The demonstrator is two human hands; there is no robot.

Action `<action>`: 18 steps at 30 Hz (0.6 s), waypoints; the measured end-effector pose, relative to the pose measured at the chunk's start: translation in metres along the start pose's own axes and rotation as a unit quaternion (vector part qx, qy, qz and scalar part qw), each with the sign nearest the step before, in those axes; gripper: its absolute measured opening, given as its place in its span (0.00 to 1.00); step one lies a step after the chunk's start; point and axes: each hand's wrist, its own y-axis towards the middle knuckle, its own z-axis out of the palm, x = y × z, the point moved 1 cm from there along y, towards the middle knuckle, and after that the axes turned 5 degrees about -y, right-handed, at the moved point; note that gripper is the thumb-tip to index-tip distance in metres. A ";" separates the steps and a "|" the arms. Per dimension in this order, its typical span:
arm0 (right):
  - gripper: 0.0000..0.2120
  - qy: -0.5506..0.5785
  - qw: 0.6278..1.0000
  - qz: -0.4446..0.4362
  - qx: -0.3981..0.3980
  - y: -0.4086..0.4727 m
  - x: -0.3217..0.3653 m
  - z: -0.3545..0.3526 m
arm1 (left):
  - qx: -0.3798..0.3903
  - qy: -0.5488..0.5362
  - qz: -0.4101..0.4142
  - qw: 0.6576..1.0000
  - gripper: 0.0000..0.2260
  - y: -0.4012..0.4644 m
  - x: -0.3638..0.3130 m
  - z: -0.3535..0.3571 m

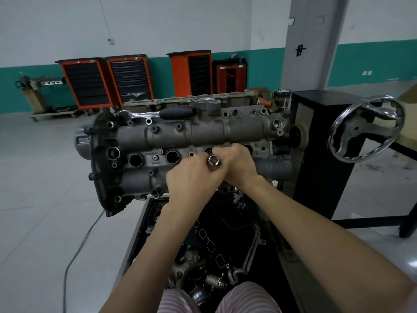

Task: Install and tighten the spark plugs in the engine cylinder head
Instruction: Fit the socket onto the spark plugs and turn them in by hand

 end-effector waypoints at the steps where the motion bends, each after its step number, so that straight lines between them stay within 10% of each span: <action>1: 0.10 -0.006 0.999 0.003 -0.031 0.000 0.002 -0.003 | -0.017 0.004 -0.003 1.000 0.20 0.000 -0.001 0.000; 9: 0.10 -0.005 0.998 0.032 0.048 0.001 0.001 0.008 | -0.070 0.017 0.060 0.996 0.10 0.001 0.001 -0.005; 18: 0.13 0.022 0.998 0.007 -0.066 -0.002 0.002 0.002 | -0.059 0.048 0.009 0.997 0.22 0.003 -0.002 -0.004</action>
